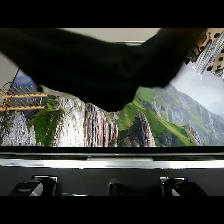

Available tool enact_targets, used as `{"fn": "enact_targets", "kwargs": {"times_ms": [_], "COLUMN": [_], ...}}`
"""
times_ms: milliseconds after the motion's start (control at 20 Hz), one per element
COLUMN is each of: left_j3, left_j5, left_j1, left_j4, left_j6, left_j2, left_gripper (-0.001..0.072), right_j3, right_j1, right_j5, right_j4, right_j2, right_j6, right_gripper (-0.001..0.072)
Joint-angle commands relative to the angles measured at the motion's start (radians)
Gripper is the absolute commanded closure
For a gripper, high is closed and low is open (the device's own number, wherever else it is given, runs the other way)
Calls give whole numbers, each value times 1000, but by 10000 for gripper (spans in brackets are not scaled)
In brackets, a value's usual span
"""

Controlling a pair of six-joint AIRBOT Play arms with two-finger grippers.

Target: Fold the clothes and pants, and hang the long-sleeved shirts on hangers.

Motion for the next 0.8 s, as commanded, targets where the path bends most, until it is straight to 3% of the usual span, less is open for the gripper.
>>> {"fn": "enact_targets", "kwargs": {"times_ms": [0, 200, 350, 550, 750], "left_j3": [14, 8, -67, -225, -399], "left_j5": [-63, -198, -199, -197, -153], "left_j1": [10, 10, 9, 3, -69], "left_j4": [203, 215, 177, 96, 57], "left_j6": [-149, -163, -163, -160, -160], "left_j2": [179, 211, 177, 49, -155], "left_gripper": [685, 684, 684, 684, 684], "right_j3": [37, 37, 36, 36, 36], "right_j1": [0, 0, 0, 0, 0], "right_j5": [88, 127, 159, 161, 148], "right_j4": [-55, -122, -217, -322, -297], "right_j2": [133, 145, 37, -238, -581], "right_j6": [21, 74, 74, 86, 241], "right_gripper": [665, 665, 665, 665, 664]}}
